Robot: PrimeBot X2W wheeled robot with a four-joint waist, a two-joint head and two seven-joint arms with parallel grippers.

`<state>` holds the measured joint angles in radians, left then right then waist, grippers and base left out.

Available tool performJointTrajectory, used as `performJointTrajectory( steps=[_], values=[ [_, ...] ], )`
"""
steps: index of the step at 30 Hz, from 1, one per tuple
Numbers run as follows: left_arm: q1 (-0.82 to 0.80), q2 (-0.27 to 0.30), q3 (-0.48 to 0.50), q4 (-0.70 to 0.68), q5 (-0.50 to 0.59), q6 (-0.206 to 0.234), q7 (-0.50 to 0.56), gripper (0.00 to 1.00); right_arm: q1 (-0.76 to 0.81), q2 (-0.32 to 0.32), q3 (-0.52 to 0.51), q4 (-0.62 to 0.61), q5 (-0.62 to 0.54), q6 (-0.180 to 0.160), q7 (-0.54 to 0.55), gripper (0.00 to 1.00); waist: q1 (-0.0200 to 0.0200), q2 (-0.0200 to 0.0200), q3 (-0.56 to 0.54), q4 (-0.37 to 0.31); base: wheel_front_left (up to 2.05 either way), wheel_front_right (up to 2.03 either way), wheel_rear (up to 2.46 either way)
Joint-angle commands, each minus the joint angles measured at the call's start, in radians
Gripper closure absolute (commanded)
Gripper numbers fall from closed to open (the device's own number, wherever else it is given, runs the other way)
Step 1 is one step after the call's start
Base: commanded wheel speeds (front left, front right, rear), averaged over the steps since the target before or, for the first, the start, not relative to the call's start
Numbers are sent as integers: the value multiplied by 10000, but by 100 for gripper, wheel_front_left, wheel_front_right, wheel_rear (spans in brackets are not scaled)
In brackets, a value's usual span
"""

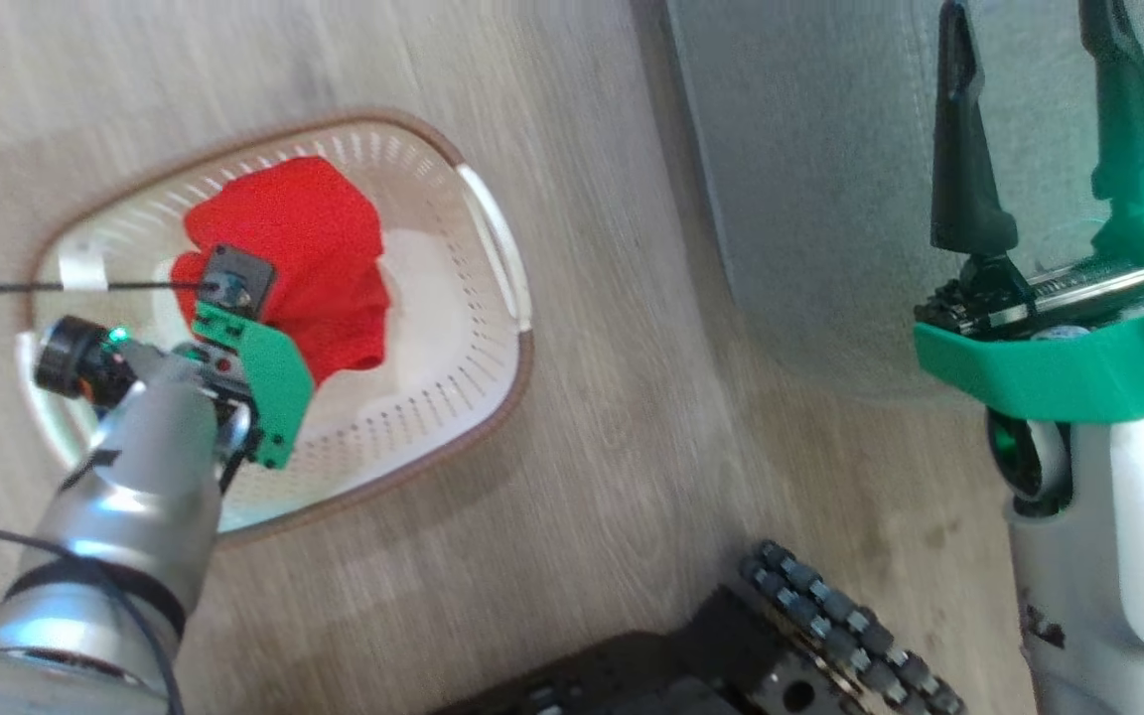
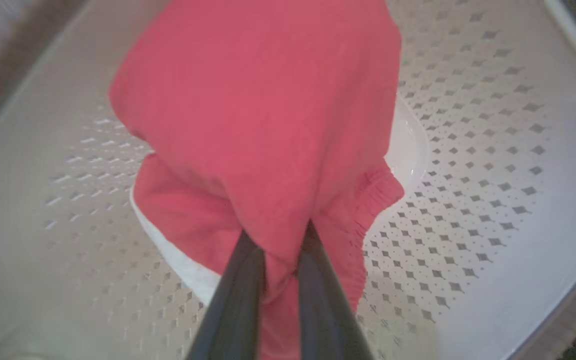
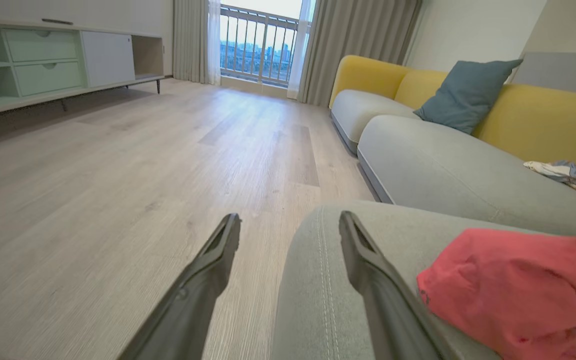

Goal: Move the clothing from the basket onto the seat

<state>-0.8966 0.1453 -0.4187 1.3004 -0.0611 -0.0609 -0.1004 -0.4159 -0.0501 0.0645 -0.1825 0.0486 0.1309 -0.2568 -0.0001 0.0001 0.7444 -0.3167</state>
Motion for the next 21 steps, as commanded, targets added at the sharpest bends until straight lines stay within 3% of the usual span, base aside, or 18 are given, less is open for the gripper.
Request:
performJointTrajectory(
  steps=[1, 14, 21],
  values=[
    [398, 18, 295, -96, -186, -65, -366, 100, 379, -1, 20, -183, -144, -2, -49, 0, 1, -1, -1081, 641, 0, 0, 0],
    [1031, -607, 511, -407, -876, -289, -1568, 100, 909, -1, -177, 358, -609, -2, -49, 0, 1, -1, -3163, 1626, 0, 0, 0],
    [1753, -653, 776, -2138, -1149, -282, -1610, 100, 1345, -1, -139, 720, -648, -2, -49, 0, 1, -1, -4271, 1946, 0, 0, 0]
  ],
)
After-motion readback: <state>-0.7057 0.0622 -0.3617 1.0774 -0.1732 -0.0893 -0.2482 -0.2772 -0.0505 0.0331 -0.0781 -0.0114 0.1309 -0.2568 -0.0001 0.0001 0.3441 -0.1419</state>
